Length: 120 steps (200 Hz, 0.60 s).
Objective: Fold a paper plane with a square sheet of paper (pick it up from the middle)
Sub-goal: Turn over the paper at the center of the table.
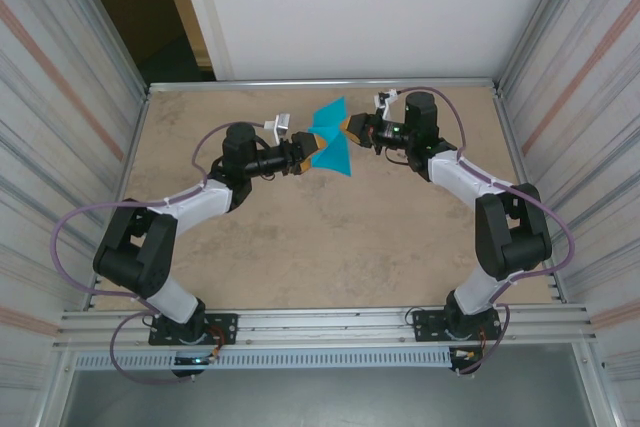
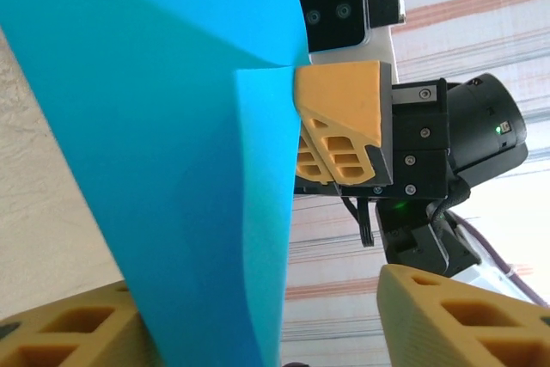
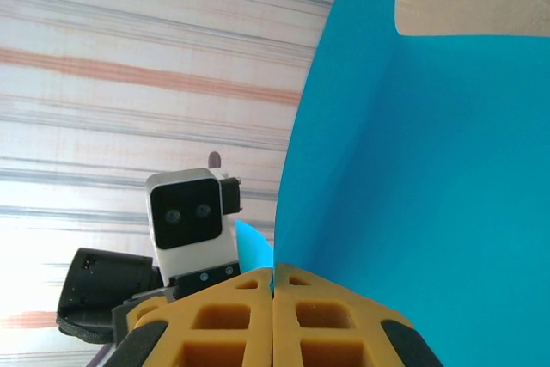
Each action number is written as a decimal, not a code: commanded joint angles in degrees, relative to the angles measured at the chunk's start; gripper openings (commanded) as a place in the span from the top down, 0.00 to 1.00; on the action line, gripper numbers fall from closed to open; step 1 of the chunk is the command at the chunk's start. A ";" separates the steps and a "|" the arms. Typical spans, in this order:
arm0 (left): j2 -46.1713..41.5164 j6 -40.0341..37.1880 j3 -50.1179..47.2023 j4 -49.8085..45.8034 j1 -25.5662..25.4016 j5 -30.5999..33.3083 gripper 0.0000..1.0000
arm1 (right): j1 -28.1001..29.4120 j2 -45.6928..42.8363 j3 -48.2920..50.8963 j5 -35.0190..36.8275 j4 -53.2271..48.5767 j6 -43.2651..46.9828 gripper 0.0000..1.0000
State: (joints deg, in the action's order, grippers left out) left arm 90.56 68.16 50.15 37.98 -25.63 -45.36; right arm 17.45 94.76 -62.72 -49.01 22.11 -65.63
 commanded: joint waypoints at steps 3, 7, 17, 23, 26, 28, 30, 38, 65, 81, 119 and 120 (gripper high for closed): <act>-0.21 0.57 1.52 1.28 -0.11 0.26 0.45 | -0.57 -2.39 1.01 -1.23 1.35 -0.91 0.92; -0.29 0.57 1.53 1.08 -0.12 0.35 0.46 | -0.62 -2.47 1.02 -1.20 1.28 -0.91 0.91; -0.25 0.57 1.70 0.47 -0.09 0.56 0.50 | -0.79 -2.46 1.21 -1.28 1.27 -0.91 0.91; -0.17 0.70 1.91 0.10 -0.12 0.53 0.52 | -0.76 -2.48 1.25 -1.33 1.26 -0.91 0.91; -0.13 0.66 2.01 -0.06 -0.15 0.54 0.54 | -0.84 -2.52 1.22 -1.41 1.27 -0.91 0.91; -0.06 0.66 2.04 -0.09 -0.13 0.54 0.54 | -0.78 -2.49 1.29 -1.43 1.23 -0.91 0.91; -0.04 0.70 2.10 -0.09 -0.13 0.47 0.55 | -0.83 -2.48 1.35 -1.43 1.26 -0.91 0.91; 0.13 0.91 2.23 -0.10 -0.12 0.45 0.58 | -0.75 -2.52 1.37 -1.48 1.17 -0.91 0.91; 0.72 1.60 2.67 0.17 -0.08 0.07 0.69 | -0.80 -2.54 1.72 -1.61 1.09 -0.91 0.89; 1.02 1.46 2.76 -0.16 -0.12 0.08 0.75 | -1.09 -2.75 2.06 -1.54 0.50 -0.79 0.84; 0.57 -2.14 3.03 -5.76 -0.10 1.42 0.86 | -3.67 -5.29 3.06 2.21 -9.17 5.57 0.59; 0.53 -2.19 3.03 -6.00 -0.07 1.51 0.86 | -3.79 -5.47 3.09 2.41 -9.62 5.85 0.58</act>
State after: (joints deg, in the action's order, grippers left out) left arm 91.31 69.17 51.42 35.99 -25.63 -44.84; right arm 15.84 93.43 -60.45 -49.08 19.92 -64.86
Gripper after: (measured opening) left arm 0.160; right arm 0.355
